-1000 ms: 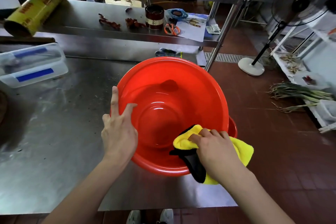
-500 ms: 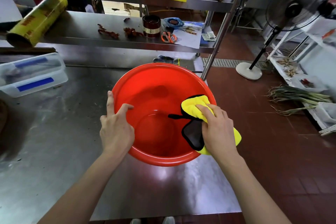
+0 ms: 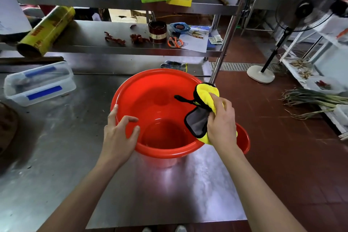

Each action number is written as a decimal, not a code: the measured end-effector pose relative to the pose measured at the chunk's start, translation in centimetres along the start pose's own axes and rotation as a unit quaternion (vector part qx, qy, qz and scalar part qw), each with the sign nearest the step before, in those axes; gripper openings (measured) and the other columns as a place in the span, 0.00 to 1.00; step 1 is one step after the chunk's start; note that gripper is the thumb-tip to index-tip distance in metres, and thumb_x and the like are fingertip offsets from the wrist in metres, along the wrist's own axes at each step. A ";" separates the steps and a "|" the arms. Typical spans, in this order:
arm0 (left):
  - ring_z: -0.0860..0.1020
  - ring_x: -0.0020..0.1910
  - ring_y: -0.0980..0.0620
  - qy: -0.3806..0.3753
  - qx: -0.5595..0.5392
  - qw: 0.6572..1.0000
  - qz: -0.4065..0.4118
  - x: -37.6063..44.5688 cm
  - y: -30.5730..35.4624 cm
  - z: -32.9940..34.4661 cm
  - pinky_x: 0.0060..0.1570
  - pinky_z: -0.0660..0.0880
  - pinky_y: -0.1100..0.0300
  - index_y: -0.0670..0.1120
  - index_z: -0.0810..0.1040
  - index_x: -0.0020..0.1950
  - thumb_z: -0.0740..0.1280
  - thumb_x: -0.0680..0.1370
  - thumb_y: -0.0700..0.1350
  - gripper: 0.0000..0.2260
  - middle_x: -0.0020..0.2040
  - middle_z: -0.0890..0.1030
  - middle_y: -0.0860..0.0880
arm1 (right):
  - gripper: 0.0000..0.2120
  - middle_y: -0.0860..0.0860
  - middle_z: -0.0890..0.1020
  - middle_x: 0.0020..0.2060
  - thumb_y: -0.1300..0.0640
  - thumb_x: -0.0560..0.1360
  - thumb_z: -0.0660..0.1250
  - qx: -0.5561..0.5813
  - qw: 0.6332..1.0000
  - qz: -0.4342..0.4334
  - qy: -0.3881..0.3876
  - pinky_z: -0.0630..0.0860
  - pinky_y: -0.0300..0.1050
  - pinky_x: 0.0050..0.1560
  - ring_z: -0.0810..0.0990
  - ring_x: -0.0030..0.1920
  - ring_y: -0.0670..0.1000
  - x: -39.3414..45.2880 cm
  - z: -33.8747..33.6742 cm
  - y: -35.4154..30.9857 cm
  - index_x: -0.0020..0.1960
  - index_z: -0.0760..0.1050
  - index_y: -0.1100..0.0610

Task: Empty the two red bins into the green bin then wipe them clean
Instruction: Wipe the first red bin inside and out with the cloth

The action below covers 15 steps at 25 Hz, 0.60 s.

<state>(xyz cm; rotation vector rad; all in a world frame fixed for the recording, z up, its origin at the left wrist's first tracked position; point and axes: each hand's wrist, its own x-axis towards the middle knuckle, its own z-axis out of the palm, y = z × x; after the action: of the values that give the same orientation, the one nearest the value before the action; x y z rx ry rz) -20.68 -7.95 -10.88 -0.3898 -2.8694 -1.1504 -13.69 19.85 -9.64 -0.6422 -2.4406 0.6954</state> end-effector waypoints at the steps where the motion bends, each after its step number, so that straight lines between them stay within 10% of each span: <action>1: 0.64 0.75 0.35 -0.015 0.028 0.999 0.013 -0.6 -0.2 0.0 0.71 0.63 0.44 0.55 0.80 0.58 0.69 0.79 0.52 0.09 0.81 0.57 0.46 | 0.26 0.54 0.73 0.65 0.66 0.79 0.60 -0.006 1.000 0.000 -0.004 0.75 0.61 0.57 0.72 0.61 0.59 0.1 0.1 -0.2 0.74 0.69 0.48; 5: 0.62 0.75 0.35 -0.010 0.173 0.984 0.043 -3.9 -0.3 0.3 0.70 0.63 0.36 0.59 0.79 0.62 0.53 0.77 0.69 0.25 0.81 0.60 0.49 | 0.26 0.54 0.72 0.67 0.65 0.79 0.60 -0.011 1.000 0.012 -0.002 0.74 0.60 0.59 0.71 0.63 0.59 -0.1 0.2 -0.4 0.74 0.69 0.48; 15: 0.61 0.79 0.38 0.030 0.276 0.933 0.229 -7.6 1.1 1.4 0.77 0.55 0.38 0.55 0.75 0.73 0.63 0.78 0.66 0.28 0.80 0.64 0.44 | 0.25 0.55 0.69 0.68 0.62 0.82 0.58 0.062 0.995 0.079 0.005 0.71 0.54 0.61 0.70 0.66 0.58 -0.9 -0.7 -0.9 0.77 0.64 0.49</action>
<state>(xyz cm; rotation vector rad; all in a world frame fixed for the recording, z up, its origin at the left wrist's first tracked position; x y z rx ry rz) -12.96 -7.90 -11.99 -0.8943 -2.6639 -0.2613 -12.91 18.94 -8.93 -0.7935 -2.3339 0.8955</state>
